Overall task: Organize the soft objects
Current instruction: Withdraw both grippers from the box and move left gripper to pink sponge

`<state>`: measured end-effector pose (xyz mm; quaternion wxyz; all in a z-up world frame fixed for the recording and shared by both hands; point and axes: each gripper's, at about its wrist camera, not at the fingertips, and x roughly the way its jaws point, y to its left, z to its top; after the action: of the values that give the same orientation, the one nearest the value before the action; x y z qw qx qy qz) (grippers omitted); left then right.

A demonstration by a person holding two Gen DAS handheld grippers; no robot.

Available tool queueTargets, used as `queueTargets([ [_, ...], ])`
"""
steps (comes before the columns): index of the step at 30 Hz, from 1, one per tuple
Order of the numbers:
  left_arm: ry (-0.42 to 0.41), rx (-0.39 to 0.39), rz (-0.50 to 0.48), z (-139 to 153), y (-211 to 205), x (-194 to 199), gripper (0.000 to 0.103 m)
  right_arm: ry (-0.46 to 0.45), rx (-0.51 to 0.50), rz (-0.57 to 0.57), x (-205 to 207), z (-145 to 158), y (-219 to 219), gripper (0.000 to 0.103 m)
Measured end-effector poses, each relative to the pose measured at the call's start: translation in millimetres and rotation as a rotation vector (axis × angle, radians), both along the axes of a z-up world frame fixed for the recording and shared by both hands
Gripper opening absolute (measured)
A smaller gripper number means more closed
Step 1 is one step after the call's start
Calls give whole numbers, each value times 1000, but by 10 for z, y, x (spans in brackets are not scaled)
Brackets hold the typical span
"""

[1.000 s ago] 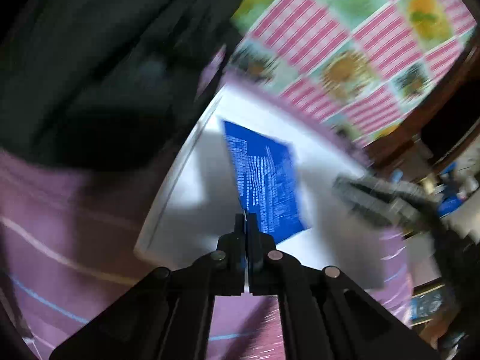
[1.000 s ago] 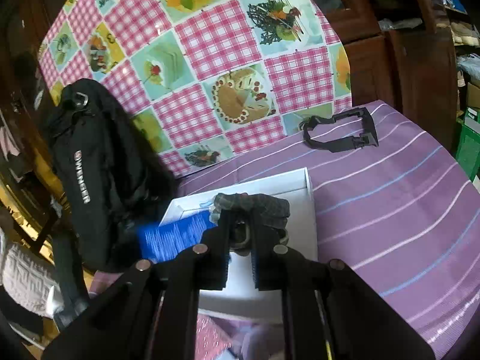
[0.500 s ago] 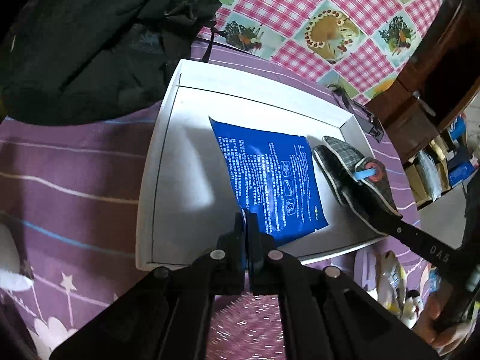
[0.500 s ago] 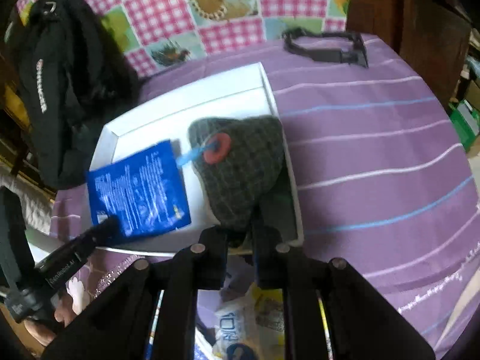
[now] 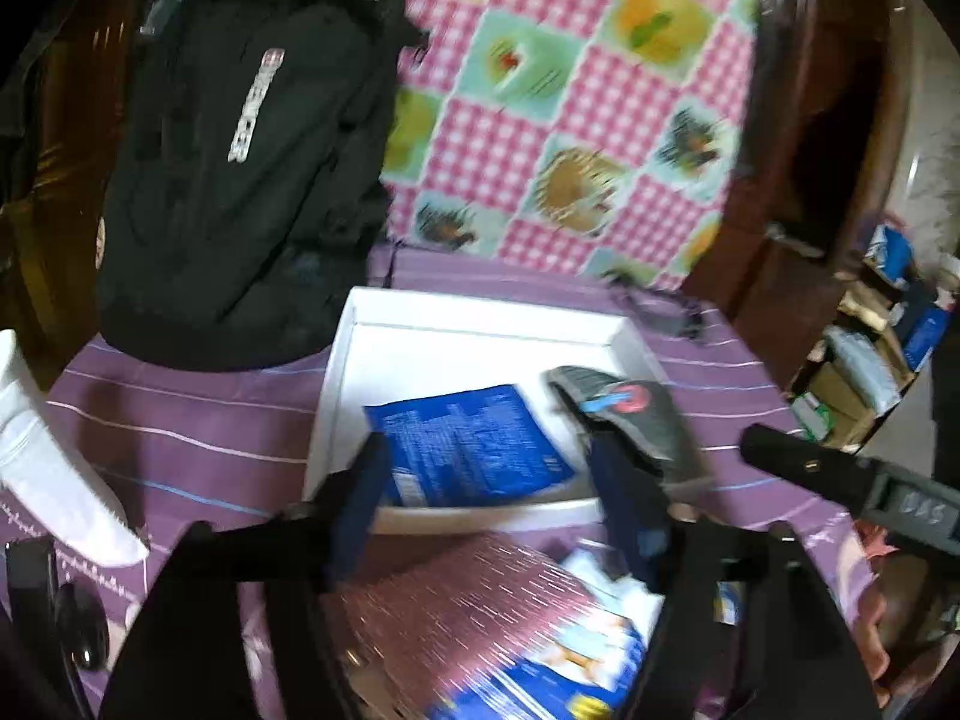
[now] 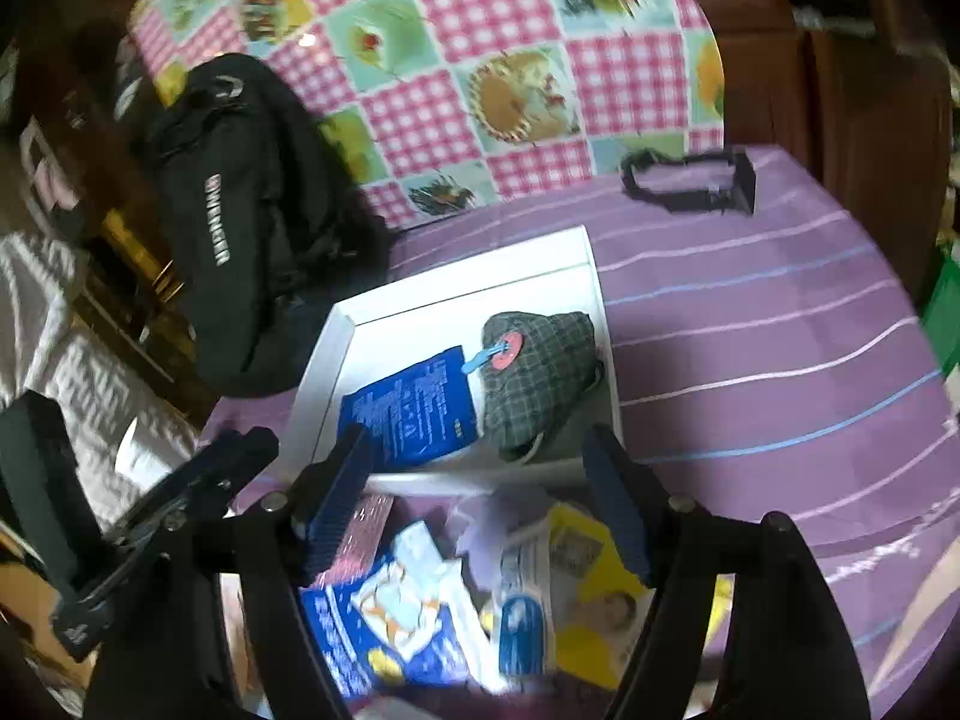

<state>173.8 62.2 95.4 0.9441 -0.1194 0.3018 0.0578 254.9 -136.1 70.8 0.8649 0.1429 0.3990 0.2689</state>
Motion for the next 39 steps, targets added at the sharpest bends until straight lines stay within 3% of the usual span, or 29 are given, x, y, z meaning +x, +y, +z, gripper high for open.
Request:
queueTargets([
  [3,-56,17,13,91,-95,-204,80,-73,-58,-17,-265,113,-98,73],
  [7,-50,64,0,54,-233,-373,80,-125,-163,-168,-517,167,-297,75],
  [13,-7,65,-57,-224,-365,-556,80,-76,-61,-115,-590,-27,-527,76],
  [17,5,86,-42,-376,-408,-554,80,-50,-52,-89,-573,-205,-498,76],
  [22,-5,169,-71,-530,-474,-637,80,-106,-107,-149,-561,-358,-490,76],
  [26,-10,175,-117,-608,-520,-643,80,-138,-99,-146,-556,-446,-479,76],
  [30,-41,103,-147,-584,-476,-673,78,-129,-86,-122,-548,-516,-421,57],
  [33,-40,105,-121,-581,-461,-677,70,-135,-97,-86,-561,-531,-345,54],
  [37,-10,125,-123,-602,-500,-642,61,-132,-214,-9,-583,-555,-129,46],
  [39,1,126,-130,-613,-508,-630,61,-112,-225,20,-581,-583,-78,45],
])
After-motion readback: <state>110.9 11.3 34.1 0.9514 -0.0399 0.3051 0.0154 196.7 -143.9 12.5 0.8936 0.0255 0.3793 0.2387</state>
